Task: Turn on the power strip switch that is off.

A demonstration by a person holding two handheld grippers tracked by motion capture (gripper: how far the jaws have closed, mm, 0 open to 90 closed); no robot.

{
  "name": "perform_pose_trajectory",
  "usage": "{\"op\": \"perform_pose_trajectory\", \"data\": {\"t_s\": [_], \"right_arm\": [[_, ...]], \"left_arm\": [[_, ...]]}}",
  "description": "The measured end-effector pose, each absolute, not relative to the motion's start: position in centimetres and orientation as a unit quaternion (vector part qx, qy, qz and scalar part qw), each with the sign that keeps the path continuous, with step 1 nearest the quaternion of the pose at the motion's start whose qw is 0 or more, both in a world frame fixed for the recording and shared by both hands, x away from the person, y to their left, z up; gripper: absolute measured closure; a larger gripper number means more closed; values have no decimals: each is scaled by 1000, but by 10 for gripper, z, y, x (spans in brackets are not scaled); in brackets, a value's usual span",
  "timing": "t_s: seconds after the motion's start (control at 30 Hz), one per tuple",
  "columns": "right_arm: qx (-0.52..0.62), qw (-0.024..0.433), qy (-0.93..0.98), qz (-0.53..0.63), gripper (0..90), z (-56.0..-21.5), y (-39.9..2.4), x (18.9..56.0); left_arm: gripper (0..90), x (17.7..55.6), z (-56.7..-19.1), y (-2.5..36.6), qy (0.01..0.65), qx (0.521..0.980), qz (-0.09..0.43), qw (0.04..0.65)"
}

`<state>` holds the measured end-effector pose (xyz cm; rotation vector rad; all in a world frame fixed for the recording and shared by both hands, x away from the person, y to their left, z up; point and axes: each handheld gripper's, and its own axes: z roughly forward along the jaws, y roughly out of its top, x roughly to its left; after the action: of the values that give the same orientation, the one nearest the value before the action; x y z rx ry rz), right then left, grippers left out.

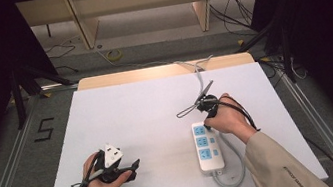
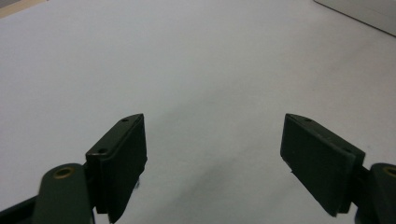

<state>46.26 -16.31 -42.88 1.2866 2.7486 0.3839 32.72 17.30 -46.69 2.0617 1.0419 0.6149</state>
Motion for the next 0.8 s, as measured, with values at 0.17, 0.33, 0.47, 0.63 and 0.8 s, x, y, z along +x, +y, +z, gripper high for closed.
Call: {"op": "perform_pose_trajectory", "data": {"t_s": [0.17, 0.33, 0.47, 0.63, 0.8], "right_arm": [[422, 44, 897, 124, 900, -430, -163, 462], [418, 48, 898, 126, 900, -430, -162, 461], [419, 43, 898, 129, 900, -430, -164, 462], [415, 46, 898, 138, 900, -430, -166, 461], [414, 53, 896, 153, 900, -428, -170, 458]], "left_arm": [[225, 327, -467, 173, 404, 804, 239, 366], [225, 327, -467, 173, 406, 802, 239, 366], [225, 328, -467, 174, 405, 803, 239, 366], [225, 327, -467, 174, 406, 802, 239, 366], [226, 327, -468, 174, 407, 803, 238, 365]]}}
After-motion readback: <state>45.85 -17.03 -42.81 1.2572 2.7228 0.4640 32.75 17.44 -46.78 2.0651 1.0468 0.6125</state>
